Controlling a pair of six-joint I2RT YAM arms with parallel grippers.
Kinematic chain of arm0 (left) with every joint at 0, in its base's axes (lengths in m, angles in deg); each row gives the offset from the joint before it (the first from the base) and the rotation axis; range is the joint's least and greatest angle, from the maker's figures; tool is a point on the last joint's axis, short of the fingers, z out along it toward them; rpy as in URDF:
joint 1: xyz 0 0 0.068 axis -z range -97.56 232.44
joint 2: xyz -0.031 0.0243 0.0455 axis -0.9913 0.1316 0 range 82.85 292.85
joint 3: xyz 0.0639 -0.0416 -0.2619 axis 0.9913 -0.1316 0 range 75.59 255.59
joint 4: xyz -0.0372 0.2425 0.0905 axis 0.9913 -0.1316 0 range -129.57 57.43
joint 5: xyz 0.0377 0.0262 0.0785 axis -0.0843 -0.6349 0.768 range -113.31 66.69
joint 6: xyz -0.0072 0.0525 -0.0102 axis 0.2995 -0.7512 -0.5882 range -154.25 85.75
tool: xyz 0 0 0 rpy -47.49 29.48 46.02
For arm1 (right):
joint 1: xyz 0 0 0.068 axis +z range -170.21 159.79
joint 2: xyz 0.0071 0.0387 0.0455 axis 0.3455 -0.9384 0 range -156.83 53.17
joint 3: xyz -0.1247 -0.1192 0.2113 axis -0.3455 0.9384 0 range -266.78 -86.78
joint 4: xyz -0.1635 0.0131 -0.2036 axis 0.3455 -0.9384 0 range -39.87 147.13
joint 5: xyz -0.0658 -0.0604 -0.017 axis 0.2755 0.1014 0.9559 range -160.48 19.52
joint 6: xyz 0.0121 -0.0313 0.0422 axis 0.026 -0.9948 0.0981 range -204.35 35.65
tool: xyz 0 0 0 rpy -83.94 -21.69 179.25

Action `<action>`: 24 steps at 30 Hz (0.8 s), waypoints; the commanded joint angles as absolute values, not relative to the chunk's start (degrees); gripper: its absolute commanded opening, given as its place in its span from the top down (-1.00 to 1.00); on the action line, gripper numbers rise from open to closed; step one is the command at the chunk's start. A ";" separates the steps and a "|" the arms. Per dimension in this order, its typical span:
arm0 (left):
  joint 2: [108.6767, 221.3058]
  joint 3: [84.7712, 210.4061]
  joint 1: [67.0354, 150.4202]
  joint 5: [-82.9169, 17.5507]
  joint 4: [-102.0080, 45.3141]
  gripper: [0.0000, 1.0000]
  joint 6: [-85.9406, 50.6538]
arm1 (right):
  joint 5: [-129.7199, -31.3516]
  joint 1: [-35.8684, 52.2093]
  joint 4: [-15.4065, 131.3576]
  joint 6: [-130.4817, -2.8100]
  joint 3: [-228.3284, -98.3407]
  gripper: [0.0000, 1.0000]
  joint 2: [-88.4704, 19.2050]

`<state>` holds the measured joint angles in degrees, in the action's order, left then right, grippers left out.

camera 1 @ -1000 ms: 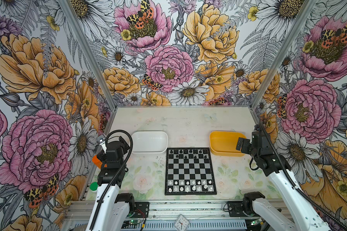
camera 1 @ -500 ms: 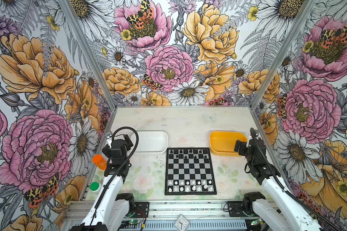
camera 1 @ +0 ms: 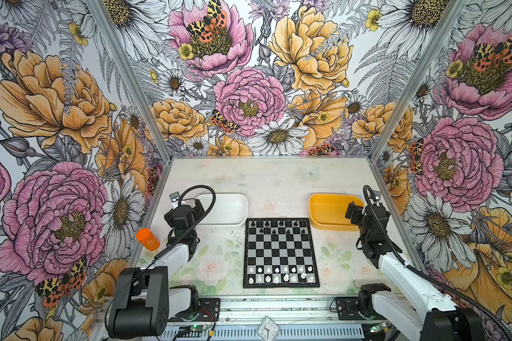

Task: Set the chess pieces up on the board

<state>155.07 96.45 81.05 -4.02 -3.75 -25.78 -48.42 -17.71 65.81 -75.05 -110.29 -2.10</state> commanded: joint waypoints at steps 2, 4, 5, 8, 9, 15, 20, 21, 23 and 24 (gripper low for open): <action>160.08 96.50 80.57 -7.89 10.19 -0.98 -28.00 | -51.26 -19.30 75.99 -76.27 -109.63 -0.99 -6.94; 161.31 97.61 80.59 -7.86 9.10 -0.98 -28.73 | -52.47 -19.97 79.01 -77.12 -109.66 -0.99 -9.48; 162.98 96.31 80.46 -8.47 13.57 -0.98 -29.22 | -53.35 -20.48 80.33 -77.32 -109.61 -0.99 -10.73; 166.93 95.69 82.13 -8.97 19.19 -0.98 -31.62 | -54.87 -21.51 84.28 -77.17 -109.07 -0.99 -13.85; 168.09 96.12 83.20 -7.43 19.69 -0.98 -32.45 | -55.45 -21.70 85.42 -76.78 -108.87 -0.99 -14.69; 171.59 95.89 83.28 -7.95 23.85 -0.98 -32.83 | -58.02 -21.71 95.82 -76.86 -106.67 -0.99 -20.56; 171.62 95.76 82.64 -9.31 23.84 -0.98 -32.43 | -59.43 -21.97 99.19 -78.38 -107.53 -0.99 -24.00; 171.59 95.82 82.56 -9.34 23.70 -0.98 -32.37 | -60.84 -21.94 100.26 -78.28 -107.47 -0.99 -24.58; 171.55 95.79 82.54 -9.35 23.74 -0.98 -32.38 | -61.50 -21.73 105.24 -78.11 -106.33 -0.99 -27.34; 171.60 95.73 82.44 -9.42 23.85 -0.98 -32.36 | -61.19 -21.79 106.83 -77.80 -106.34 -0.99 -28.84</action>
